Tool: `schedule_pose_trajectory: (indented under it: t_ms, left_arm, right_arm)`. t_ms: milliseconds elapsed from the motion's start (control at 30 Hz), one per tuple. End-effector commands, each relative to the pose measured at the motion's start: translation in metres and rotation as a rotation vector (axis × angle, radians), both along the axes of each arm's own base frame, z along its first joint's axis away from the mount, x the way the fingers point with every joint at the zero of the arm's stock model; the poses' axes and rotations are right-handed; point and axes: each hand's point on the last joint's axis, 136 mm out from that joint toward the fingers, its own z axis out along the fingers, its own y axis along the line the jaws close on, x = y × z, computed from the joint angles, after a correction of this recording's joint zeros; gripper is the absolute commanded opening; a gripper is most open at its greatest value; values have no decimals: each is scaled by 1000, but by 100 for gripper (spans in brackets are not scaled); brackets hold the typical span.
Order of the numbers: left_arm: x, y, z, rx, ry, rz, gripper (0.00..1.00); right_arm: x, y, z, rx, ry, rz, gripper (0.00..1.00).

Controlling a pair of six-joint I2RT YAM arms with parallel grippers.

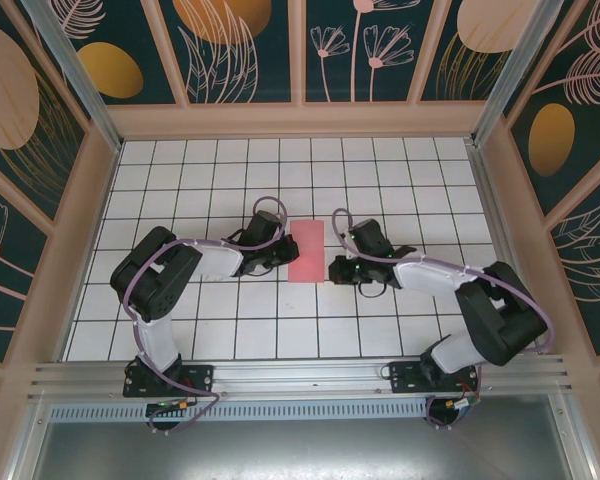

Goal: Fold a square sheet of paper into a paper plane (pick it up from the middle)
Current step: Fold the paper at the center of the table, then turn over the paper at the center of the table.

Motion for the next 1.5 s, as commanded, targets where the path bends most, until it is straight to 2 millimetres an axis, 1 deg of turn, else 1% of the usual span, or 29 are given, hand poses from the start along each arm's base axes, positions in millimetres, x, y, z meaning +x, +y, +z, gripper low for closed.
schedule_pose_trajectory:
  t_ms: [0, 33, 67, 133, 167, 200, 233, 267, 300, 400, 500, 533, 633, 700, 800, 1000, 1067, 1200, 1333, 1400, 1467]
  left_arm:
    - [1, 0, 15, -16, 22, 10, 17]
    - [4, -2, 25, -32, 10, 18, 23]
    - [8, -4, 37, -51, -2, 31, 30]
    - [13, -7, 59, -90, -28, 49, 41]
    - [15, -6, 69, -100, -43, 64, 48]
    - [17, -3, 72, -94, -47, 85, 53]
    - [19, -1, 88, -104, -78, 100, 57]
    - [21, 3, 94, -96, -91, 122, 61]
    - [23, 10, 98, -83, -102, 155, 67]
    - [22, 30, 103, -54, -118, 242, 81]
    - [17, 44, 105, -55, -136, 296, 95]
    - [16, 47, 105, -61, -145, 303, 98]
    - [11, 51, 104, -71, -156, 308, 99]
    - [8, 51, 102, -81, -158, 300, 99]
    - [4, 47, 98, -96, -144, 273, 98]
    - [-2, 35, 89, -130, -106, 217, 99]
    - [-4, 33, 84, -137, -93, 207, 98]
    - [-8, 23, 83, -194, -77, 167, 98]
    - [-12, 12, 82, -254, -55, 124, 99]
    - [-14, 7, 79, -269, -38, 109, 99]
    - [-15, 3, 77, -285, -26, 90, 96]
  right_arm:
    - [34, 0, 32, 94, -66, -137, 13]
    - [38, 2, 34, 112, -65, -158, 17]
    - [49, -4, 37, 138, -67, -204, 20]
    - [60, -6, 40, 176, -64, -251, 28]
    - [63, -5, 42, 198, -65, -253, 32]
    - [65, -4, 42, 212, -64, -251, 38]
    - [67, -3, 42, 219, -63, -252, 42]
    - [69, -2, 42, 229, -63, -249, 44]
    - [70, 0, 41, 238, -62, -241, 46]
    - [71, 10, 37, 272, -55, -200, 52]
    - [73, 17, 28, 273, -38, -161, 52]
    - [75, 20, 25, 271, -34, -148, 51]
    - [77, 24, 17, 264, -24, -125, 45]
    - [77, 27, 13, 268, -19, -108, 42]
    - [77, 28, 6, 261, -5, -98, 38]
    - [73, 32, -6, 267, 24, -73, 36]
    - [72, 34, -8, 272, 31, -61, 33]
    - [72, 34, -7, 282, 22, -54, 22]
    - [73, 31, -9, 277, 19, -71, 7]
    - [74, 28, -9, 285, 16, -86, 4]
    - [74, 25, -8, 297, 12, -100, 3]
